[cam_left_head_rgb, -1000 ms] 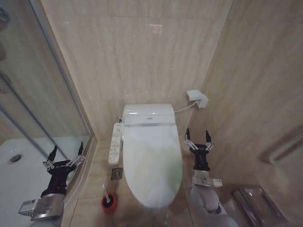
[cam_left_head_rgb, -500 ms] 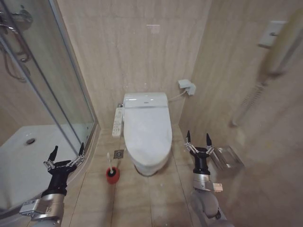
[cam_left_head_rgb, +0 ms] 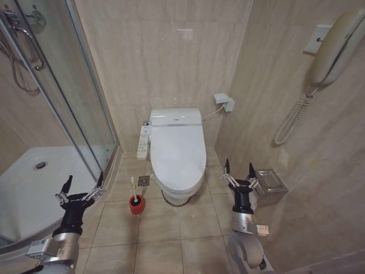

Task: Open the toilet lid, clean the toilet bowl with a toilet brush, close the toilet lid, and flush.

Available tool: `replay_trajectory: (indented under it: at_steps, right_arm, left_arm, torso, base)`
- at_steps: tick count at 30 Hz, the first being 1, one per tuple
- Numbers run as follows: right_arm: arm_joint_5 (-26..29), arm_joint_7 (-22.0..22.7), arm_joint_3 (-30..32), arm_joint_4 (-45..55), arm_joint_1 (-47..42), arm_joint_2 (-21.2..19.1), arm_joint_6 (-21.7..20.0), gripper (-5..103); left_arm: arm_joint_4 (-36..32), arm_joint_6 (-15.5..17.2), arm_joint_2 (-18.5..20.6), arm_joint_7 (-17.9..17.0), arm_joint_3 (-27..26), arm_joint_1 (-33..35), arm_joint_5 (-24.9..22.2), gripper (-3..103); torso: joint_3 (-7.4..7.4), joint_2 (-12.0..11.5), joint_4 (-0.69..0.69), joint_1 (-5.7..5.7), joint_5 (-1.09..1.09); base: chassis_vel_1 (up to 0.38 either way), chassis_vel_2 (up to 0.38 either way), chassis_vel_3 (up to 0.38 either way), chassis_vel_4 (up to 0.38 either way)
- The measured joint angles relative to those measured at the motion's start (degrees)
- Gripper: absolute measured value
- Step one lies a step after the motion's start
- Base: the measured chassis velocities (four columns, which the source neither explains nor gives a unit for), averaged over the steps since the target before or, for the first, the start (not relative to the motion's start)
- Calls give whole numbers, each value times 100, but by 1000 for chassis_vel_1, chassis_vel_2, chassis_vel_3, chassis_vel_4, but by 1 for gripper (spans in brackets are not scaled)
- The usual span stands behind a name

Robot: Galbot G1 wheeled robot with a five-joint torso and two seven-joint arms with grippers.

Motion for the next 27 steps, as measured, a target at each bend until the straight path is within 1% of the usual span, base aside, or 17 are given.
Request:
replay_trajectory:
  at_steps: [6,16,22,27]
  right_arm:
    - [-7,2,18,-193,140,-4,-1,100]
    - [22,27,-59,-339,342,-17,-4,100]
    - [34,37,-107,-377,404,-21,-3,100]
    - [42,39,-121,-421,406,-15,19,100]
  left_arm:
    - [147,-1,-56,3,145,-120,9,100]
    - [359,-1,-59,7,198,-325,8,100]
    - [442,-12,-91,14,198,-356,8,100]
    - [472,-75,-168,40,187,-336,9,100]
  torso:
    - [-3,2,1,-8,1]
    - [-2,1,1,-4,0]
    - [-2,2,-1,-6,2]
    - [-5,5,1,-11,1]
  base:
    - [10,-19,-15,12]
    - [12,-11,-15,8]
    - [96,-99,-94,104]
    - [121,-140,-99,105]
